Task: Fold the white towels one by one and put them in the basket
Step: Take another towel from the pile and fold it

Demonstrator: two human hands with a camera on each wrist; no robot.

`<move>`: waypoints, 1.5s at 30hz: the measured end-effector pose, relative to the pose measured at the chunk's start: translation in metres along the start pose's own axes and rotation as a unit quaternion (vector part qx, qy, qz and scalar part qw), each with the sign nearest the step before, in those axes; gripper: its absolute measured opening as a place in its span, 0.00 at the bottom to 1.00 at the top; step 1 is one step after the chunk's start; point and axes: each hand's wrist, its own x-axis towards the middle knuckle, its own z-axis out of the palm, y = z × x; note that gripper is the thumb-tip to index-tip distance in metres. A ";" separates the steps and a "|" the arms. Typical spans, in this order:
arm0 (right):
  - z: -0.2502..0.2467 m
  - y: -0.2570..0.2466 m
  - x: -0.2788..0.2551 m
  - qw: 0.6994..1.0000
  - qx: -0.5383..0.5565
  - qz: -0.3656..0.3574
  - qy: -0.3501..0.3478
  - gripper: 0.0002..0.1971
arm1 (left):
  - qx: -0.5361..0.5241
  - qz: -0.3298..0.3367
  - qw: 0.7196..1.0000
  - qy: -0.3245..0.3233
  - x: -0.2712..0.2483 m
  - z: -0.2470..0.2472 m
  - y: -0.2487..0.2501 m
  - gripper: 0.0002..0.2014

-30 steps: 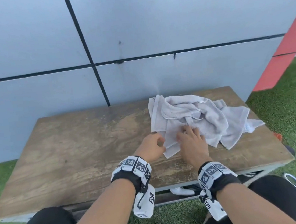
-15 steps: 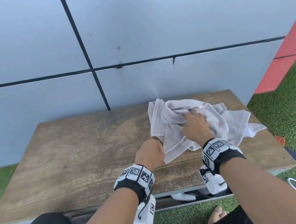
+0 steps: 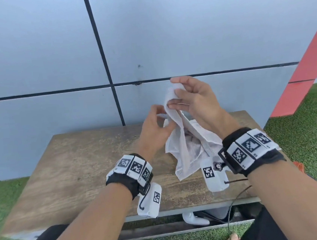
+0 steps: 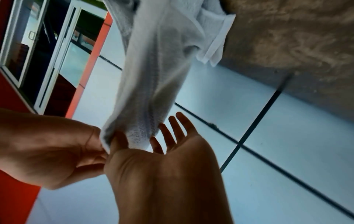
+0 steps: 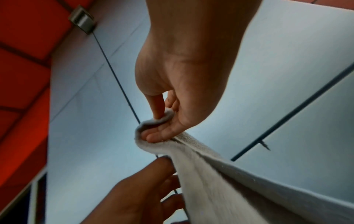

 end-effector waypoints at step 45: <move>-0.085 0.085 -0.056 0.773 -0.614 0.153 0.045 0.11 | 0.211 -0.066 0.974 -0.045 -0.050 -0.098 -0.029 0.21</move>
